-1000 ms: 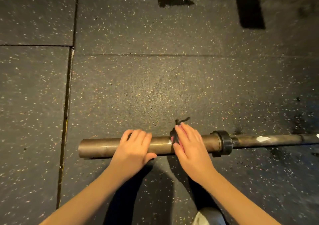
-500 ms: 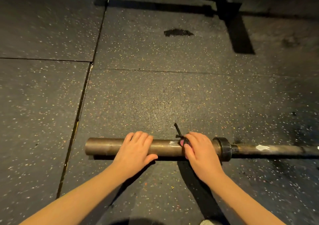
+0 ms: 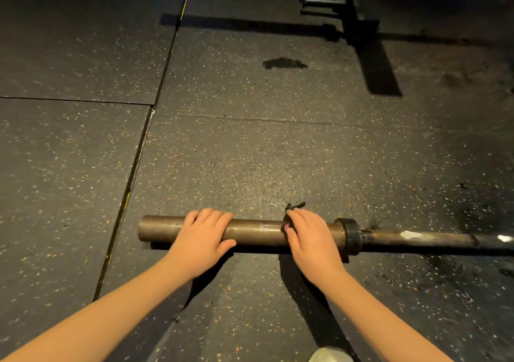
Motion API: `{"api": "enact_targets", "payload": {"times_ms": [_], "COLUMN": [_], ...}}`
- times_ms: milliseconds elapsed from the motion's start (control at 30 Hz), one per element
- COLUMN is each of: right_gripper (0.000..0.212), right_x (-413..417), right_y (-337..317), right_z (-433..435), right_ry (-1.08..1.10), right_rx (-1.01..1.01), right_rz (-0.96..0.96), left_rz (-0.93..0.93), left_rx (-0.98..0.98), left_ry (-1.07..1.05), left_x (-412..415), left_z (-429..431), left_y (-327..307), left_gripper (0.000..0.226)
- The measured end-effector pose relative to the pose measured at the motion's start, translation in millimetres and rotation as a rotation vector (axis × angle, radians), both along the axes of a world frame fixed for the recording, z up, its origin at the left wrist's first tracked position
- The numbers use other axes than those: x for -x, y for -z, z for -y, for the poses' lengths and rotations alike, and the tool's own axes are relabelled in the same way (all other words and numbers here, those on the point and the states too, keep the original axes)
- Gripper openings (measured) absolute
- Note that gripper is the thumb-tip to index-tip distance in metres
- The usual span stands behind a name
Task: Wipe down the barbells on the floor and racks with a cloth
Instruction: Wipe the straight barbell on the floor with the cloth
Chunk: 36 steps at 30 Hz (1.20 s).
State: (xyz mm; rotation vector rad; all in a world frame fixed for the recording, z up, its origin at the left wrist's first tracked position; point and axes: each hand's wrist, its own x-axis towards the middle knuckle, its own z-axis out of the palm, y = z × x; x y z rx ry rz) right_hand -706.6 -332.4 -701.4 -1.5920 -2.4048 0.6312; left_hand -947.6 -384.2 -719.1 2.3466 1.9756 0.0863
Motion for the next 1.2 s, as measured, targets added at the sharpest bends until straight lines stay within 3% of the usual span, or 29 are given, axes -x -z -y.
{"api": "enact_targets", "payload": {"times_ms": [133, 300, 400, 567, 733, 833, 1000, 1200], "right_gripper": [0.047, 0.047, 0.046, 0.052, 0.053, 0.049, 0.050, 0.051], "right_x": [9.2, -42.1, -8.5, 29.7, -17.9, 11.9, 39.9, -25.9], "right_y": [-7.9, -8.2, -2.1, 0.8, -4.0, 1.0, 0.3, -3.1], "right_z": [5.7, 10.0, 10.5, 11.1, 15.2, 20.8, 20.2, 21.7], "right_ry": [-0.263, -0.116, -0.091, -0.405, -0.265, -0.219, -0.449, -0.179], "right_rx": [0.021, -0.036, -0.039, -0.038, -0.029, -0.057, -0.068, -0.096], "right_rz": [-0.021, 0.046, 0.044, 0.040, 0.060, 0.053, 0.057, 0.086], "left_rz": [0.022, 0.036, 0.041, 0.052, 0.111, 0.152, 0.185, 0.128], "left_rx": [0.007, -0.032, -0.038, 0.014, 0.023, 0.049, 0.058, 0.079], "left_ry": [-0.005, -0.007, -0.008, -0.019, -0.043, -0.062, -0.052, -0.060], "left_x": [-0.2, -1.1, 0.2, -0.9, -1.9, -2.9, -0.3, 20.2], "left_z": [0.6, 4.4, 4.1, 4.0, 13.1, 17.7, 14.7, 19.5], "left_y": [-1.2, 1.0, 2.5, 1.7, -3.0, -7.1, -10.2, -3.9], "left_gripper": [0.055, 0.056, 0.058, 0.055, 0.054, 0.053, 0.050, 0.056]}}
